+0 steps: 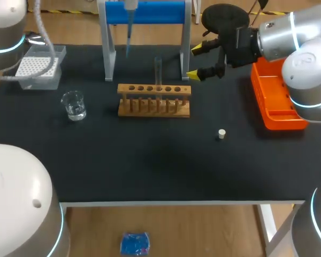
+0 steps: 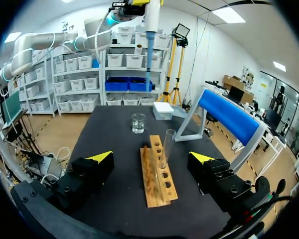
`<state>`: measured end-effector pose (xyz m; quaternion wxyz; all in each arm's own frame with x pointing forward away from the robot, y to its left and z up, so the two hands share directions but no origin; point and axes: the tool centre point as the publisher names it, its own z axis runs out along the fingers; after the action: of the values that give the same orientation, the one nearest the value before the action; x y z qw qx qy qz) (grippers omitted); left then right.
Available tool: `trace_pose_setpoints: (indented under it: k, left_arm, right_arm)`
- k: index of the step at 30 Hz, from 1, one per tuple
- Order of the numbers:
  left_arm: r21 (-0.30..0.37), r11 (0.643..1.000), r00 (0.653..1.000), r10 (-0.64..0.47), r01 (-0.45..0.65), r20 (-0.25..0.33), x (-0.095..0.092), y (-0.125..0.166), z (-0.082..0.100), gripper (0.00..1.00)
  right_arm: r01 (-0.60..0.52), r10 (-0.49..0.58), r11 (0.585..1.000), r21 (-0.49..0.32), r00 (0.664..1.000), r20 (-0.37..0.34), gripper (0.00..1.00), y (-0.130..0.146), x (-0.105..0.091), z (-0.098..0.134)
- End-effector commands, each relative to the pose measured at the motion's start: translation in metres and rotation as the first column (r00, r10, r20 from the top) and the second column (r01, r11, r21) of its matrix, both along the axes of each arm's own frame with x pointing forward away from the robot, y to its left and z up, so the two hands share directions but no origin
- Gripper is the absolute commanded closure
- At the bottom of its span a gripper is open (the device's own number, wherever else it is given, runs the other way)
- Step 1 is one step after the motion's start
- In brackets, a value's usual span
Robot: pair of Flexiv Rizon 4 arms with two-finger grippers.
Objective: Invert the test tube, pick up the pipette, mount the tip to pipette, aspirate from beaker and dispense into the tube, eject the tip, return the pipette, and cap with the stopper.
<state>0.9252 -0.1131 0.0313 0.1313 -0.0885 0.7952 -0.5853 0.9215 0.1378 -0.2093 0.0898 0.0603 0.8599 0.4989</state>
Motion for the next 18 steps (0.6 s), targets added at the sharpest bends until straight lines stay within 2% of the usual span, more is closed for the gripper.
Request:
trace_pose_setpoints:
  k: [1, 5, 11, 18]
  left_arm:
    - [-0.037, 0.999, 1.000, -0.006, 0.006, 0.002, -0.031, 0.050, -0.014, 1.00]
    - [-0.064, 0.998, 0.999, -0.011, 0.009, -0.030, -0.048, 0.060, -0.040, 1.00]
    - [-0.113, 0.994, 0.998, -0.006, -0.001, -0.059, -0.068, 0.057, -0.073, 1.00]
    - [-0.135, 0.991, 0.998, 0.005, -0.014, -0.066, -0.086, 0.043, -0.093, 1.00]
  right_arm:
    - [0.001, -0.001, 1.000, 0.000, 1.000, 0.001, 0.00, 0.000, 0.000, -0.001]
    - [0.001, -0.001, 1.000, 0.000, 1.000, 0.001, 0.00, 0.000, 0.000, -0.001]
    - [0.001, -0.001, 1.000, 0.000, 1.000, 0.001, 0.00, 0.000, 0.000, -0.001]
    - [0.001, -0.001, 1.000, 0.000, 1.000, 0.001, 0.00, 0.000, 0.000, -0.001]
